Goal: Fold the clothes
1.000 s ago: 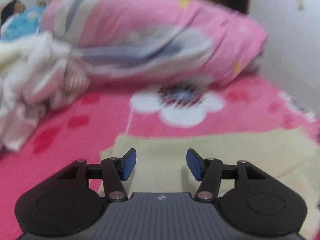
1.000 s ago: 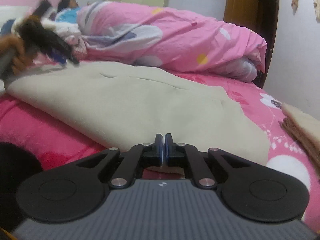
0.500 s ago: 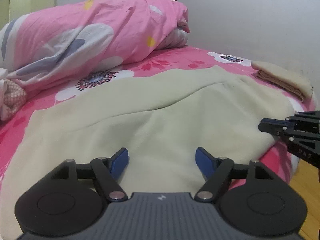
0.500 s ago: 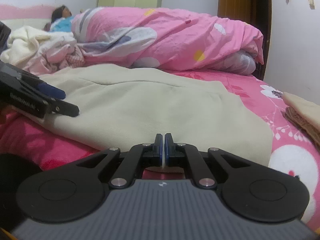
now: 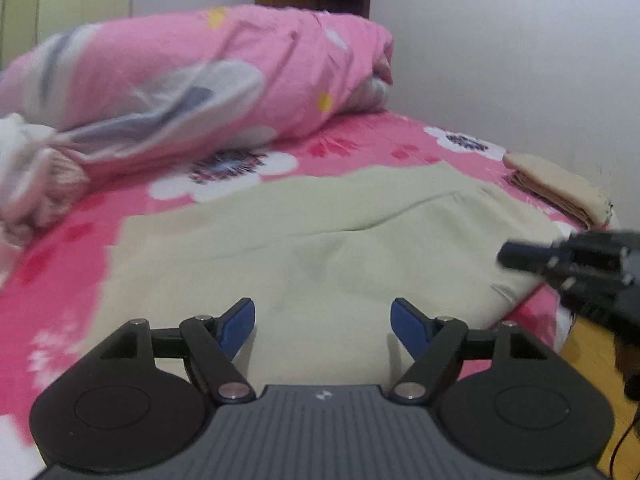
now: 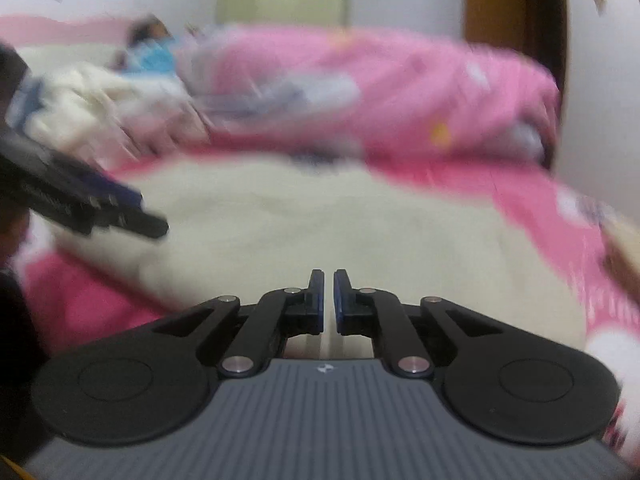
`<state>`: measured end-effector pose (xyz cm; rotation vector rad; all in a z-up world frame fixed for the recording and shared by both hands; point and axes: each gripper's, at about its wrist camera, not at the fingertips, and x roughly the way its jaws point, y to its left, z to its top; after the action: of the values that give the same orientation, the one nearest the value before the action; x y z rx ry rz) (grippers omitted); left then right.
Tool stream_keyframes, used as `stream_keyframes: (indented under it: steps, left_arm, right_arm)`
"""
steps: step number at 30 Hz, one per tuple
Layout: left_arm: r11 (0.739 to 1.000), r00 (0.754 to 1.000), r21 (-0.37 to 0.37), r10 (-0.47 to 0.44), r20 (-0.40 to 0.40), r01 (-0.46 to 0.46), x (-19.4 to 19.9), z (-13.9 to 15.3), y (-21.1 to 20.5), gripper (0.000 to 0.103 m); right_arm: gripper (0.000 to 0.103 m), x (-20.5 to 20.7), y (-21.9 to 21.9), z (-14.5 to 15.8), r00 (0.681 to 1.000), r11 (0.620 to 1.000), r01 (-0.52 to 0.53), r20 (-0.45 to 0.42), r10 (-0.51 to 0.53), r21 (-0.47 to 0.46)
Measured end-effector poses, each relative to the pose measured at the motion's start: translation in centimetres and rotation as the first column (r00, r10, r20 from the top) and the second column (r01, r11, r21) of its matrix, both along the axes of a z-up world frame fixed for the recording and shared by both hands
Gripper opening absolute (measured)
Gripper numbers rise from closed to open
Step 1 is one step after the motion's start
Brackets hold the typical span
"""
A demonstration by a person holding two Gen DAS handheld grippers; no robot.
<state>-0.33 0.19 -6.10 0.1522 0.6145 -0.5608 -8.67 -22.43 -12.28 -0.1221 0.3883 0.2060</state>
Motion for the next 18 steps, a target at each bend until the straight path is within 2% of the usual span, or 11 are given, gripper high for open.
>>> stream_keyframes:
  steps: [3,5,7,9,12,13,15,16,18]
  left_arm:
    - [0.998,0.998,-0.009,0.065,-0.023,-0.065,-0.7,-0.1,3.1,0.077]
    - [0.992,0.990,-0.005,0.125,-0.058,-0.126,-0.7,-0.6,4.6,0.077]
    - [0.983,0.978,-0.025,0.179,-0.106,-0.183,-0.6,-0.9,6.2,0.076]
    - [0.970,0.967,-0.099,0.204,-0.151,-0.220,-0.7,-0.9,8.1,0.077]
    - [0.948,0.951,-0.173,0.231,-0.205,-0.268,-0.4,-1.4,10.1,0.076]
    - [0.943,0.946,-0.181,0.240,-0.217,-0.280,-0.3,-1.6,10.5,0.076]
    - [0.935,0.936,-0.184,0.256,-0.242,-0.304,0.2,-2.2,11.2,0.076]
    - [0.929,0.928,-0.190,0.263,-0.264,-0.318,0.5,-2.4,11.6,0.075]
    - [0.912,0.909,-0.217,0.271,-0.316,-0.347,1.0,-2.9,12.7,0.072]
  right_arm:
    - [0.004,-0.2,1.1,0.8,0.999,0.998,-0.046,0.004,0.047,-0.040]
    - [0.003,1.0,1.4,-2.2,0.997,0.993,-0.064,-0.056,0.058,-0.101]
    - [0.004,1.3,1.3,-1.0,0.996,0.995,-0.063,-0.073,0.058,-0.072]
    - [0.005,0.9,2.0,2.1,0.995,0.996,-0.082,-0.052,0.080,-0.037]
    - [0.005,0.7,4.1,3.8,0.982,0.981,-0.190,-0.030,0.189,-0.037]
    - [0.004,1.0,4.9,3.4,0.973,0.972,-0.229,-0.052,0.226,-0.056]
    - [0.004,2.5,5.9,-0.1,0.948,0.948,-0.289,-0.176,0.265,-0.131]
    - [0.004,2.6,5.5,-1.0,0.946,0.947,-0.299,-0.165,0.279,-0.115]
    - [0.003,3.2,4.4,0.3,0.937,0.956,-0.292,-0.207,0.281,-0.025]
